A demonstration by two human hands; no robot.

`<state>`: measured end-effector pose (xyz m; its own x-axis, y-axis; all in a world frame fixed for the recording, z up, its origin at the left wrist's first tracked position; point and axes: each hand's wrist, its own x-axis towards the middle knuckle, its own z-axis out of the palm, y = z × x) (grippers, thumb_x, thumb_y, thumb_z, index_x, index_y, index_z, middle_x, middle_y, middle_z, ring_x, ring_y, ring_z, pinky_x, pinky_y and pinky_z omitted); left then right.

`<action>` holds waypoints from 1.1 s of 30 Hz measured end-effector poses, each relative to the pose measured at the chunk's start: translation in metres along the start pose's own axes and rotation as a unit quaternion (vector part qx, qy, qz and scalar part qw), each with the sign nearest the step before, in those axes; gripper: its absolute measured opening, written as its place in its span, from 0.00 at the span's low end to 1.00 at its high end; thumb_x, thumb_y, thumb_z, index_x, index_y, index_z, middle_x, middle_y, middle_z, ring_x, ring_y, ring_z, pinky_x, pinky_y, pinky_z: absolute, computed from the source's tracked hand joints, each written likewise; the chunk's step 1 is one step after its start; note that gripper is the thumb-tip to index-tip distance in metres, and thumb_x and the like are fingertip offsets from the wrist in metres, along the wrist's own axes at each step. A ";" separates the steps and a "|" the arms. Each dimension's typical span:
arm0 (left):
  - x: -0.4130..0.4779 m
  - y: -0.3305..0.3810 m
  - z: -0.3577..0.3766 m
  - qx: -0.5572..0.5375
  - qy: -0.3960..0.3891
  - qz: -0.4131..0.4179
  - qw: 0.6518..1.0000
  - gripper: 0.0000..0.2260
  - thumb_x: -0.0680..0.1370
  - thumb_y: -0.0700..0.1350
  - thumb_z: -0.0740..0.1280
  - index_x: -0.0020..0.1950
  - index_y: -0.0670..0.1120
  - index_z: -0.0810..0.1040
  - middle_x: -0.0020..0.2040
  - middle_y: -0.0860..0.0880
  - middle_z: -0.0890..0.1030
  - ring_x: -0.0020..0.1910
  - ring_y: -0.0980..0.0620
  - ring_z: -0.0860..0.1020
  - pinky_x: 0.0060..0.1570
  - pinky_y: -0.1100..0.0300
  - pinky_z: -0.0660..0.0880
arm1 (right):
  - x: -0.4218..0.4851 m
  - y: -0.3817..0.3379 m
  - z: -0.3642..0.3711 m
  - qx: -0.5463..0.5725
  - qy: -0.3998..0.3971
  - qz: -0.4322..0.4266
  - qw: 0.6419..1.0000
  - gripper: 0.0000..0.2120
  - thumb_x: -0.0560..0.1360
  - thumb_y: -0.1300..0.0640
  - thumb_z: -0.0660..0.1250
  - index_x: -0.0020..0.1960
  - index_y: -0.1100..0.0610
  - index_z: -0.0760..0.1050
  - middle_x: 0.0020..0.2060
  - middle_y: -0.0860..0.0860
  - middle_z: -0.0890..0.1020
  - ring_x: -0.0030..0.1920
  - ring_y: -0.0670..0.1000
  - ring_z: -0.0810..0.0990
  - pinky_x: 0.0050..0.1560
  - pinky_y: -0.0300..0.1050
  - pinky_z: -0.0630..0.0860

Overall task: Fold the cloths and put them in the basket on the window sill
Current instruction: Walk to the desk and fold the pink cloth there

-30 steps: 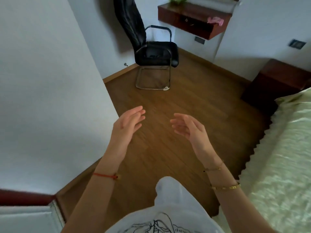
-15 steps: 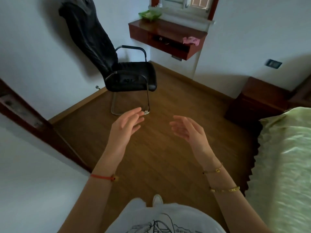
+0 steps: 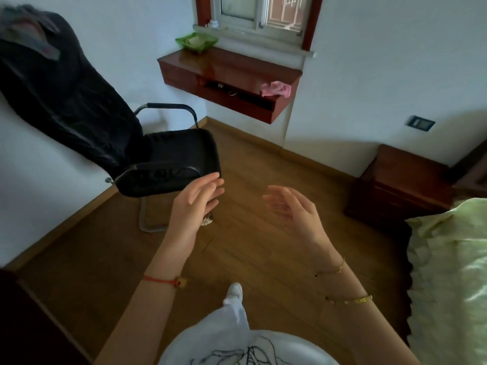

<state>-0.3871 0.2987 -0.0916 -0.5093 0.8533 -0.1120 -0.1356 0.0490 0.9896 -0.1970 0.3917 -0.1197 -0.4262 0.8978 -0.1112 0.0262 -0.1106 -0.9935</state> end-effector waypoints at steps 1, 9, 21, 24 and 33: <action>0.031 0.006 0.006 0.007 -0.009 0.005 1.000 0.10 0.82 0.43 0.62 0.61 0.52 0.79 0.61 0.49 0.82 0.61 0.51 0.80 0.66 0.50 0.74 | 0.028 -0.005 -0.001 0.000 0.007 -0.006 1.000 0.15 0.83 0.52 0.56 0.61 0.56 0.79 0.52 0.53 0.85 0.55 0.50 0.84 0.57 0.43 0.80; 0.238 0.035 0.061 0.034 -0.081 0.017 0.996 0.10 0.81 0.44 0.63 0.60 0.52 0.79 0.60 0.49 0.82 0.60 0.52 0.81 0.65 0.50 0.75 | 0.208 -0.034 -0.031 0.010 0.080 -0.011 0.997 0.14 0.82 0.52 0.56 0.59 0.55 0.78 0.52 0.53 0.85 0.54 0.51 0.84 0.54 0.41 0.80; 0.488 0.036 0.168 0.022 -0.062 0.005 0.998 0.13 0.81 0.46 0.64 0.65 0.47 0.78 0.60 0.50 0.83 0.59 0.54 0.82 0.61 0.55 0.77 | 0.469 -0.046 -0.122 0.004 0.112 0.003 0.994 0.16 0.83 0.52 0.57 0.60 0.58 0.79 0.52 0.54 0.85 0.52 0.52 0.84 0.56 0.44 0.81; 0.552 0.040 0.197 0.010 -0.043 0.006 0.999 0.13 0.81 0.44 0.64 0.64 0.47 0.79 0.58 0.49 0.84 0.58 0.53 0.83 0.59 0.55 0.78 | 0.542 -0.059 -0.145 0.015 0.096 0.018 0.995 0.16 0.83 0.52 0.57 0.61 0.59 0.78 0.52 0.55 0.84 0.53 0.52 0.84 0.55 0.42 0.81; 0.736 0.033 0.250 0.042 0.010 -0.030 0.999 0.09 0.81 0.42 0.66 0.56 0.54 0.81 0.50 0.55 0.85 0.52 0.56 0.84 0.53 0.59 0.79 | 0.739 -0.053 -0.188 -0.023 0.109 0.094 0.989 0.14 0.82 0.51 0.58 0.59 0.56 0.79 0.50 0.51 0.84 0.51 0.50 0.84 0.53 0.40 0.81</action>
<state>-0.5539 1.0585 -0.1188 -0.5187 0.8375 -0.1721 -0.0943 0.1439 0.9851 -0.3437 1.1412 -0.1536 -0.2049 0.9344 -0.2914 0.1291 -0.2693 -0.9544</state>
